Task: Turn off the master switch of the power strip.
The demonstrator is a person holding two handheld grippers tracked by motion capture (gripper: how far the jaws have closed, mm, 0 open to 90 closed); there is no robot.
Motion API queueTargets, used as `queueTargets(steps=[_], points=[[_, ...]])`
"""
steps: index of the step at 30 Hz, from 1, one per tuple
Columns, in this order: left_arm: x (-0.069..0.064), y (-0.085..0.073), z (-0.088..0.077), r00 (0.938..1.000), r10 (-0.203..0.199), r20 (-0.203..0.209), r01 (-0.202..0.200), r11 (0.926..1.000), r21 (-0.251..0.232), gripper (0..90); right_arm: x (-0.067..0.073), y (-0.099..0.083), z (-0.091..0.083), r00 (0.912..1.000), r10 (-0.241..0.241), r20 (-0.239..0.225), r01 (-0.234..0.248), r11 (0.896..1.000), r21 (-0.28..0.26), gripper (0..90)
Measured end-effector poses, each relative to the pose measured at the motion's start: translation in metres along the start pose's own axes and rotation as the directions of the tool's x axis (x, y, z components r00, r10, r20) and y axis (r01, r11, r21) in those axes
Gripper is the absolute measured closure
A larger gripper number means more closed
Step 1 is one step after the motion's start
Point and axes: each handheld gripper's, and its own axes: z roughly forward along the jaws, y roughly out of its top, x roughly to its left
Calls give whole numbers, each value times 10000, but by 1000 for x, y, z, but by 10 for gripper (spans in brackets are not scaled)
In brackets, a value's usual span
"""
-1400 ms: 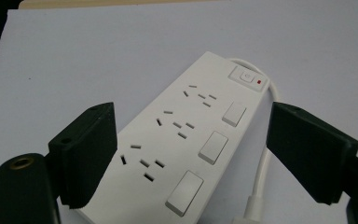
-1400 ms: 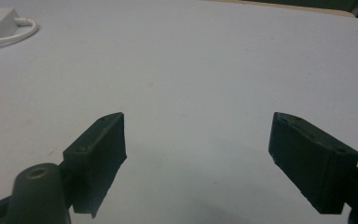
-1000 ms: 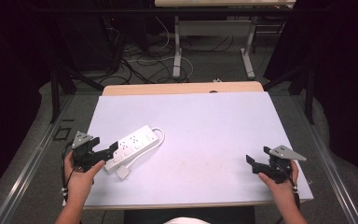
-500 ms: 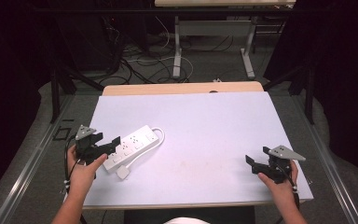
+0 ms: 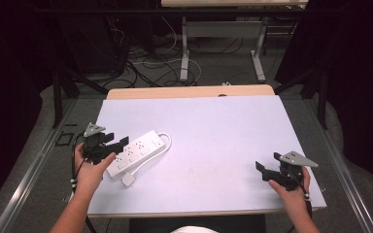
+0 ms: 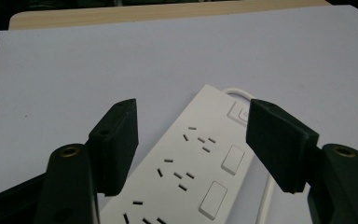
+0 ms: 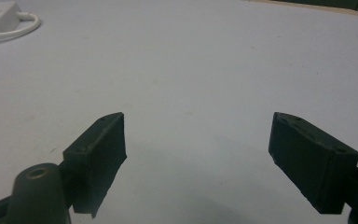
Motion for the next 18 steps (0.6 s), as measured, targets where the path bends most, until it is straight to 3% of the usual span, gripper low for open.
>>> queueTargets(steps=[7, 18], points=[[-3, 8, 3, 9998, 51, 176, -51, 10000, 28, 387, -1, 0, 0, 9998, -119, 180, 122, 9997, -195, 182], [-13, 18, 9, 9978, 110, 648, -117, 9999, 95, 433, 0, 0, 0, 10000, -20, 6, 20, 10000, -79, 182]])
